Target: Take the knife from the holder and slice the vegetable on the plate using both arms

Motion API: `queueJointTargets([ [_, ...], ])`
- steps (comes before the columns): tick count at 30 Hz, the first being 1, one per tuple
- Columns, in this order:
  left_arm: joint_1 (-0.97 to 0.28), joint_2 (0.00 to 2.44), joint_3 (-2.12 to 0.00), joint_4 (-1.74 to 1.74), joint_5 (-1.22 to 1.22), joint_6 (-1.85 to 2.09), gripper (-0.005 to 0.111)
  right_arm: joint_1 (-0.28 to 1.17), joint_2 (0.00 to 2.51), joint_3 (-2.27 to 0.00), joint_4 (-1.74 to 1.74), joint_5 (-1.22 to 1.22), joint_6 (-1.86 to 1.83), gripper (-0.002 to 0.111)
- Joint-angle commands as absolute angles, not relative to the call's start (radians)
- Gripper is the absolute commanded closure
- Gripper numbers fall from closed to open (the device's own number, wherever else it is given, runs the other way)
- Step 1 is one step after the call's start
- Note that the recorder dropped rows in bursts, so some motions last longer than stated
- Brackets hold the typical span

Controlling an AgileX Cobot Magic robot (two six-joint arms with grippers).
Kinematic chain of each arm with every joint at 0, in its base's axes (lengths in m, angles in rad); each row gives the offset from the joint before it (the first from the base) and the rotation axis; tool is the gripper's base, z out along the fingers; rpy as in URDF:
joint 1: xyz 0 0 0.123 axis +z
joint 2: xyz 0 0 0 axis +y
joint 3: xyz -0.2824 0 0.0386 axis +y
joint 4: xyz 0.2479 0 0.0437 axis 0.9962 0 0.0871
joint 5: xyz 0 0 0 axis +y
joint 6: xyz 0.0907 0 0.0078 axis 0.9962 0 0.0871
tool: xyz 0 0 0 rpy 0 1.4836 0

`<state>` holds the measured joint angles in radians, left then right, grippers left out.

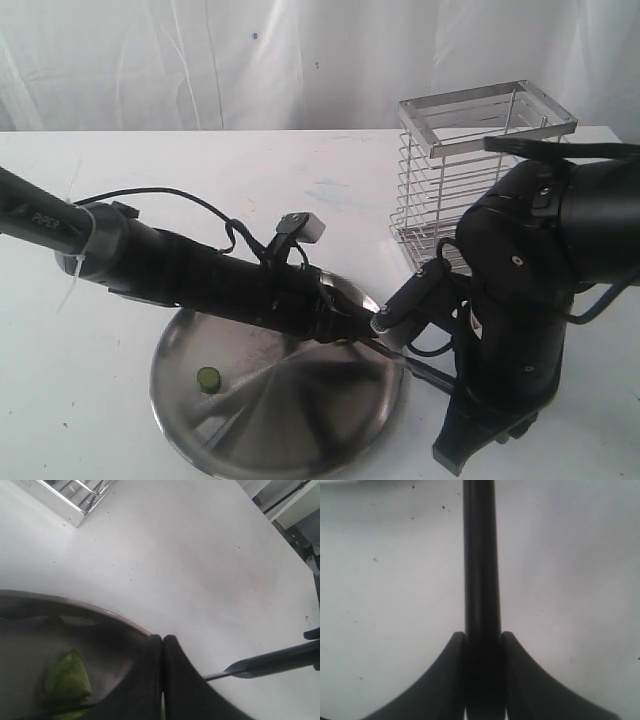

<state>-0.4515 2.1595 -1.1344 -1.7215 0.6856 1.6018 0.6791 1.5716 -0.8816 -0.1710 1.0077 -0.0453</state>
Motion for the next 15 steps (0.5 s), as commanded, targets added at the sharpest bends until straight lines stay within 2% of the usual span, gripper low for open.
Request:
queueJointTargets([
  [1, -0.472, 2.235, -1.106, -1.744, 0.603, 1.591, 0.107, 0.674, 1.564, -0.883, -0.177, 0.982, -0.041, 0.108],
  [15, -0.472, 2.235, -1.113, -1.634, 0.500, 1.453, 0.107, 0.674, 1.564, -0.883, -0.177, 0.963, -0.041, 0.108],
])
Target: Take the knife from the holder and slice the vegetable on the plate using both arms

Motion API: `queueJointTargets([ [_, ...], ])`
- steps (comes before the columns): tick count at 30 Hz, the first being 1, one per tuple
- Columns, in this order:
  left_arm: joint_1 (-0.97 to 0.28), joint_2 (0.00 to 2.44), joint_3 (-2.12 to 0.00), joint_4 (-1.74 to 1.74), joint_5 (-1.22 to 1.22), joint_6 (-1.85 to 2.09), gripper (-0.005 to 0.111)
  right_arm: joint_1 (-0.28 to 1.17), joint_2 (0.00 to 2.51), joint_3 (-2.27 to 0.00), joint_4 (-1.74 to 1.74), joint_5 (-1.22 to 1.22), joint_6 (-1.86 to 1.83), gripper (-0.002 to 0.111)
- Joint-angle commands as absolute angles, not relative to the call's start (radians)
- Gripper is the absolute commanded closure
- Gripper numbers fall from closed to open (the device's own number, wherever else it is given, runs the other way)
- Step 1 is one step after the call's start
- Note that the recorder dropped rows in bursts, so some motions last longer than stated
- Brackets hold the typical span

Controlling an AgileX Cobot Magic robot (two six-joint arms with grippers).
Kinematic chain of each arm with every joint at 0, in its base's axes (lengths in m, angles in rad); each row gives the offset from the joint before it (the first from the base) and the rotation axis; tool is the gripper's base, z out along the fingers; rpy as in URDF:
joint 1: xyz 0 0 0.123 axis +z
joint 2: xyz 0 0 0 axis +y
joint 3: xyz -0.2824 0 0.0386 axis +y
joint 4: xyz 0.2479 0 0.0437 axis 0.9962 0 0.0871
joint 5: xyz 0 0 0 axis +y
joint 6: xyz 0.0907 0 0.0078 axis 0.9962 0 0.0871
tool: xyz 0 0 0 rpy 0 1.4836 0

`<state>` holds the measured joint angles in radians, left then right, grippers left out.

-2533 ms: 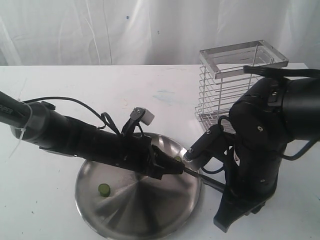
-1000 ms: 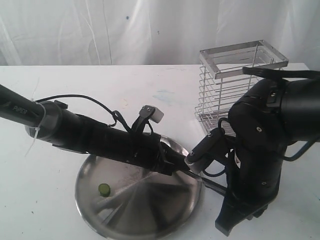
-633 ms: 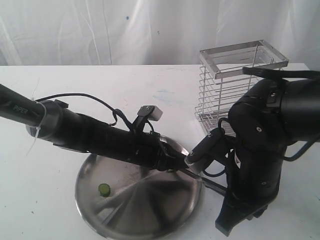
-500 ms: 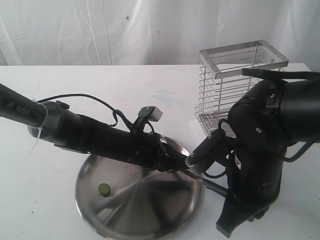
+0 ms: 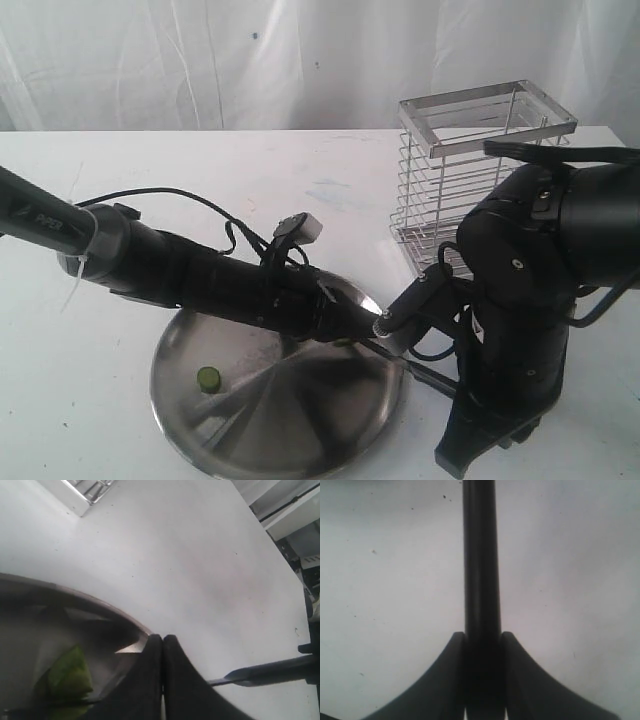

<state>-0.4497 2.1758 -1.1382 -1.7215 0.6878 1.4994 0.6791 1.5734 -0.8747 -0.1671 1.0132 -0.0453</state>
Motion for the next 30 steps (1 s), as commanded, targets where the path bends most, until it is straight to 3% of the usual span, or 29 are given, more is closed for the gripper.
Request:
queueJointTargets([
  [1, -0.474, 2.235, -1.118, -1.598, 0.500, 1.430, 0.107, 0.674, 1.564, -0.883, -0.177, 0.963, -0.041, 0.108],
  [7, -0.495, 2.235, -1.166, -1.371, 0.473, 1.233, 0.107, 0.674, 1.564, -0.883, -0.175, 0.960, -0.041, 0.108],
  [13, -0.488, 2.229, -1.200, -1.367, 0.575, 1.224, 0.107, 0.674, 1.564, -0.883, -0.175, 0.959, -0.027, 0.108],
  [24, -0.488, 2.022, -1.191, -1.378, 0.500, 1.226, 0.107, 0.674, 1.564, -0.883, -0.173, 0.963, -0.019, 0.108],
  [30, -0.490, 1.965, -1.089, -1.674, 0.492, 1.530, 0.107, 0.674, 1.564, -0.883, -0.173, 0.961, -0.019, 0.108],
])
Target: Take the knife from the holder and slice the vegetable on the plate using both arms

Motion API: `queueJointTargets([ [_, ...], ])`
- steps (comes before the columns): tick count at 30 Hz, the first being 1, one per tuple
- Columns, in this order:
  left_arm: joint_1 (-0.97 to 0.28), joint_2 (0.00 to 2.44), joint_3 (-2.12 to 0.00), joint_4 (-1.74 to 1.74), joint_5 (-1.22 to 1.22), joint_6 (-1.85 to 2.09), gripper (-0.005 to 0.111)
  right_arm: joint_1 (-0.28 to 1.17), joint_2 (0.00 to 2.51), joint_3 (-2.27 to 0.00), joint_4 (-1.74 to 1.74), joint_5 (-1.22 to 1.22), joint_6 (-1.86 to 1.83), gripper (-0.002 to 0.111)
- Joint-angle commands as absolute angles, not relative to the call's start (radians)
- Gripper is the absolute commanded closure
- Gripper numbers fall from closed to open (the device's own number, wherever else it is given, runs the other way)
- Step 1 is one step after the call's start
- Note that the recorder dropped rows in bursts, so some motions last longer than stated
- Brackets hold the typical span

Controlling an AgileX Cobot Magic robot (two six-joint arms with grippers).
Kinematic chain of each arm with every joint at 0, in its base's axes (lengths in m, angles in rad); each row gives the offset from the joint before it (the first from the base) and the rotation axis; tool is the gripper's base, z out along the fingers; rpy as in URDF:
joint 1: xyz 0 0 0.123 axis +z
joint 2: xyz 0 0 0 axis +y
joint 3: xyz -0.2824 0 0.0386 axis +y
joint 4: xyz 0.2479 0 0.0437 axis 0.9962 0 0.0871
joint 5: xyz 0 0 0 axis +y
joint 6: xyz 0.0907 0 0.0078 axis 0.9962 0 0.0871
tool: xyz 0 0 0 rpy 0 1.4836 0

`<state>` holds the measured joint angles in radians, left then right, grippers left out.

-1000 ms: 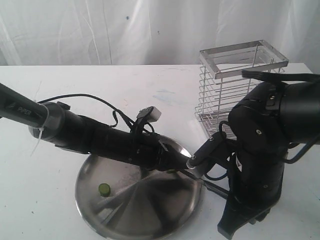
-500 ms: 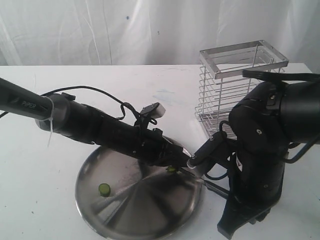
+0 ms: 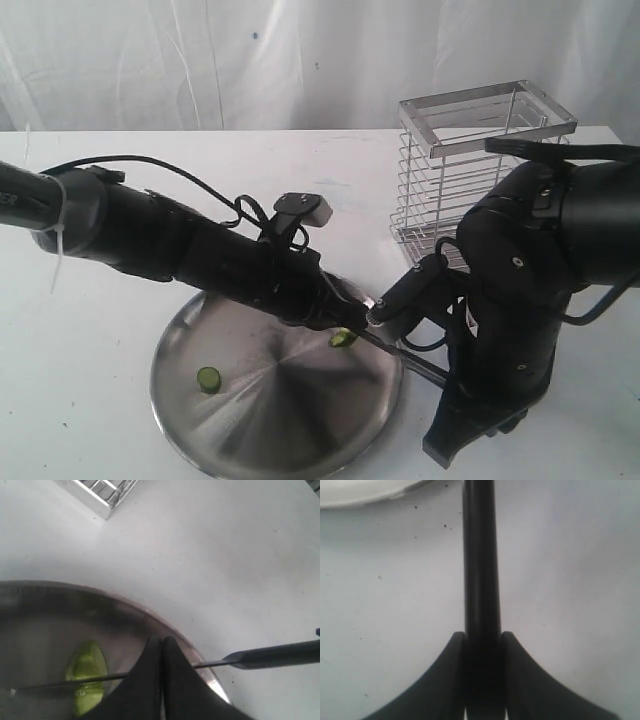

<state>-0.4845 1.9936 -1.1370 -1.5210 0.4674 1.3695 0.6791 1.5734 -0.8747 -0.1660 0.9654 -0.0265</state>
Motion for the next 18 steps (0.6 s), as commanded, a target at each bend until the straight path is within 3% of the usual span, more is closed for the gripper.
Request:
queueJointTargets([
  [1, -0.490, 1.963, -1.067, -1.705, 0.500, 1.558, 0.107, 0.674, 1.564, -0.883, -0.173, 0.963, -0.019, 0.108],
  [18, -0.475, 1.955, -1.018, -1.744, 0.511, 1.604, 0.107, 0.674, 1.564, -0.883, -0.130, 0.963, -0.022, 0.108],
])
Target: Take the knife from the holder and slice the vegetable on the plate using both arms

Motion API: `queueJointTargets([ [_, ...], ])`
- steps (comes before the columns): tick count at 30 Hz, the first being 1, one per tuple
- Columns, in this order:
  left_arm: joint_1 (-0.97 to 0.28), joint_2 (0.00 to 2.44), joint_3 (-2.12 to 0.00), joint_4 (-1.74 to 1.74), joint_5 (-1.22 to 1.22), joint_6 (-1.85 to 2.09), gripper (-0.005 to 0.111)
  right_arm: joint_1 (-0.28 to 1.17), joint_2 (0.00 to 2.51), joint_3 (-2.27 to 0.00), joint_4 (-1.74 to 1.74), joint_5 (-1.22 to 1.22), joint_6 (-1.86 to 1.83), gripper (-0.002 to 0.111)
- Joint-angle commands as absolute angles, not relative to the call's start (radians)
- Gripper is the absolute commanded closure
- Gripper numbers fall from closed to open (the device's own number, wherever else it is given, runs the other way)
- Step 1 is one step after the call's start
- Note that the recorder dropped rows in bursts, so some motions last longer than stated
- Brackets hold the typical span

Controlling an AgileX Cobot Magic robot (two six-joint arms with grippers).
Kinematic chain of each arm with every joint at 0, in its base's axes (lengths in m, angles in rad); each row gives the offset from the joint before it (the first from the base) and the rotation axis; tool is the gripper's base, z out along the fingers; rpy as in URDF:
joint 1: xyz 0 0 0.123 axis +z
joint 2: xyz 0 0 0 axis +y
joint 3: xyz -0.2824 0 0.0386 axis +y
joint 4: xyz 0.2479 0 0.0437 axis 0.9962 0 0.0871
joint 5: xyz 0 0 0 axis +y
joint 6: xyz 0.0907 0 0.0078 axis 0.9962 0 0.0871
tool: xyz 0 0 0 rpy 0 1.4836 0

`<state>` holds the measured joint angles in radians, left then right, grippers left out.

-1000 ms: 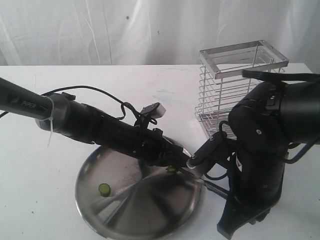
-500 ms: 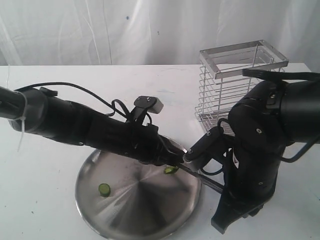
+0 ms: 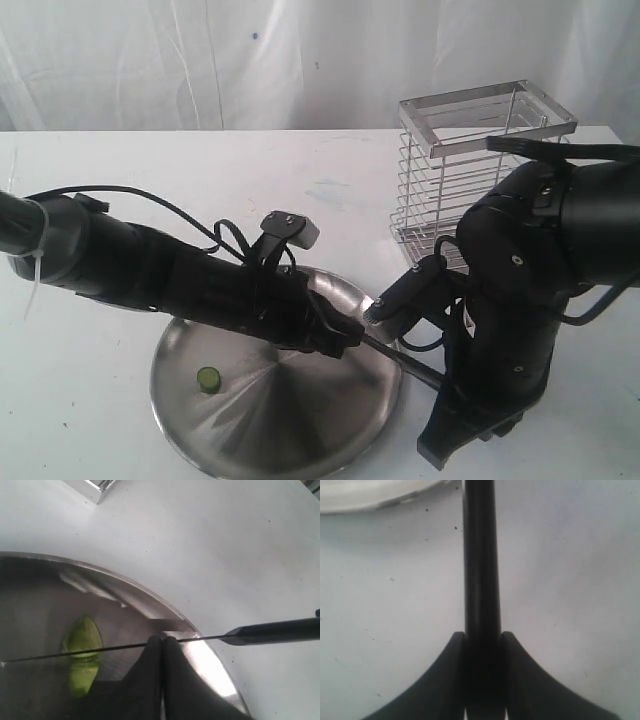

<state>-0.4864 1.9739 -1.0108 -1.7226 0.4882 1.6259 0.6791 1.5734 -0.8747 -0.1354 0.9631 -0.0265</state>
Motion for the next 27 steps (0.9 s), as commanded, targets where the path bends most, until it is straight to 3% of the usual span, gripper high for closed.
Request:
queueJointTargets([
  [1, -0.463, 1.951, -1.030, -1.744, 0.508, 1.580, 0.107, 0.674, 1.564, -0.883, -0.130, 0.963, -0.022, 0.108],
  [7, -0.399, 1.939, -1.075, -1.744, 0.525, 1.414, 0.107, 0.674, 1.564, -0.868, -0.127, 0.959, -0.022, 0.108],
  [18, -0.393, 1.939, -1.067, -1.744, 0.535, 1.412, 0.107, 0.674, 1.564, -0.771, -0.101, 0.872, -0.022, 0.108],
  [27, -0.413, 1.971, -1.057, -1.545, 0.723, 1.357, 0.107, 0.674, 1.564, -0.765, -0.101, 0.854, -0.012, 0.108],
])
